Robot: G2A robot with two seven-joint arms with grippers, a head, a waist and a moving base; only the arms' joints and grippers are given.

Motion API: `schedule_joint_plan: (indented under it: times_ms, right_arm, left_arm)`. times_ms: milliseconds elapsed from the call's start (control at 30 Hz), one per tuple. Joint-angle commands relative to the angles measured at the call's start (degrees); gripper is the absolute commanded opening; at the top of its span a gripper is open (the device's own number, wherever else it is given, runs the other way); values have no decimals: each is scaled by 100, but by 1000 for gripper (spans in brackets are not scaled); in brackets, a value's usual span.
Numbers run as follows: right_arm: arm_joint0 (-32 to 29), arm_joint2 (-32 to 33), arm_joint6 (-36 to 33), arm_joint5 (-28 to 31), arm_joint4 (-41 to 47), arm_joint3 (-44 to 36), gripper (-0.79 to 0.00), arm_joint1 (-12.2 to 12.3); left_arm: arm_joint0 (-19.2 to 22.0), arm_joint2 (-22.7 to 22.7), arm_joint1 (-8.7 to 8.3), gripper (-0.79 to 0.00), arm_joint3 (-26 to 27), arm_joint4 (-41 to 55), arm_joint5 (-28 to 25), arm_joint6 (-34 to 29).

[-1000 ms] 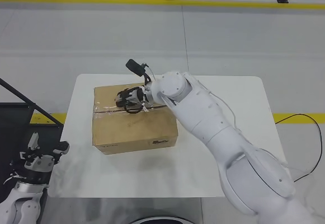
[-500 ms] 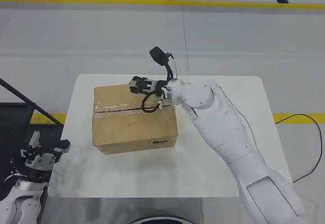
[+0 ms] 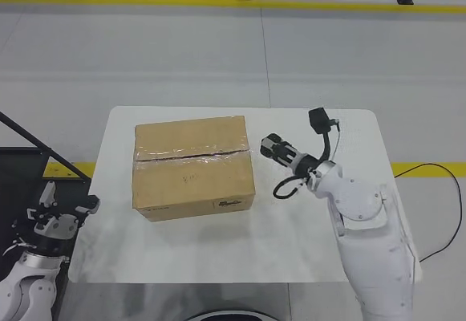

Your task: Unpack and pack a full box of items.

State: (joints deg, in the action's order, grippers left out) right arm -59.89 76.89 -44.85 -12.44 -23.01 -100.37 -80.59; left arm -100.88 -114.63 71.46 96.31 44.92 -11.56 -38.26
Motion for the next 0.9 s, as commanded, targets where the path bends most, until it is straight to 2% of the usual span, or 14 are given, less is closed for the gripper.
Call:
schedule_joint_plan:
  times_ms: [0, 233, 467, 867]
  right_arm:
    - [29, -46, 106, -21, -96, 176, -785, 5]
    - [242, -239, 488, 293, 276, 875, -785, -29]
    - [522, -476, 462, 414, 470, 1397, -785, -51]
    - [504, -571, 395, 270, 618, 1614, -785, -20]
  left_arm:
    - [12, 41, 3, 0, -8, -31, -7, 15]
    - [-35, 95, 14, 0, 36, -81, -45, 81]
    - [-83, 69, 20, 0, 58, -86, -71, 160]
    - [-91, 78, 26, 0, 78, -104, -64, 197]
